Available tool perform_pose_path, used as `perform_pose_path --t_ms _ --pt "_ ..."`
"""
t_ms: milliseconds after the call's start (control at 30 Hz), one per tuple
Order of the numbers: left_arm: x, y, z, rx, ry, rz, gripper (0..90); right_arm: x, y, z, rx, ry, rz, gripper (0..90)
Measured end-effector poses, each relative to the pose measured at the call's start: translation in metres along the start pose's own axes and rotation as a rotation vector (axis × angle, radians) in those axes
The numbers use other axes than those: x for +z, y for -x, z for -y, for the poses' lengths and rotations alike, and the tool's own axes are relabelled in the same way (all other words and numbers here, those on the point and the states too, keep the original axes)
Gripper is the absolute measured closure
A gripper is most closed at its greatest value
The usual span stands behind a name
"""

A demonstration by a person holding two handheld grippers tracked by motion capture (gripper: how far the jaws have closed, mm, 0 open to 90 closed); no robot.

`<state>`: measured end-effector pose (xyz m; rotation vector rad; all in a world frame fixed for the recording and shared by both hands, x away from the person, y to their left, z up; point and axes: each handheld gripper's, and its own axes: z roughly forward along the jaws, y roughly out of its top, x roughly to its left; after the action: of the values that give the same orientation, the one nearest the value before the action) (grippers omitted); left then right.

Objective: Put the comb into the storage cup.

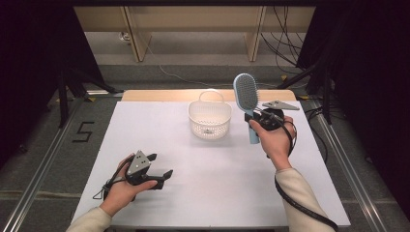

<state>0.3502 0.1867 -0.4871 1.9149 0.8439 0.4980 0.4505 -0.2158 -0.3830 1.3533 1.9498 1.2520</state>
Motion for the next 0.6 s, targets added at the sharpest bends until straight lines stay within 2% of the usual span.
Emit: perform_pose_path --t_ms 600 --pt "-0.0001 0.0002 -0.0001 -0.003 0.000 0.000 14.2 0.0053 -0.0053 -0.0052 -0.003 0.012 -0.009 70.8"
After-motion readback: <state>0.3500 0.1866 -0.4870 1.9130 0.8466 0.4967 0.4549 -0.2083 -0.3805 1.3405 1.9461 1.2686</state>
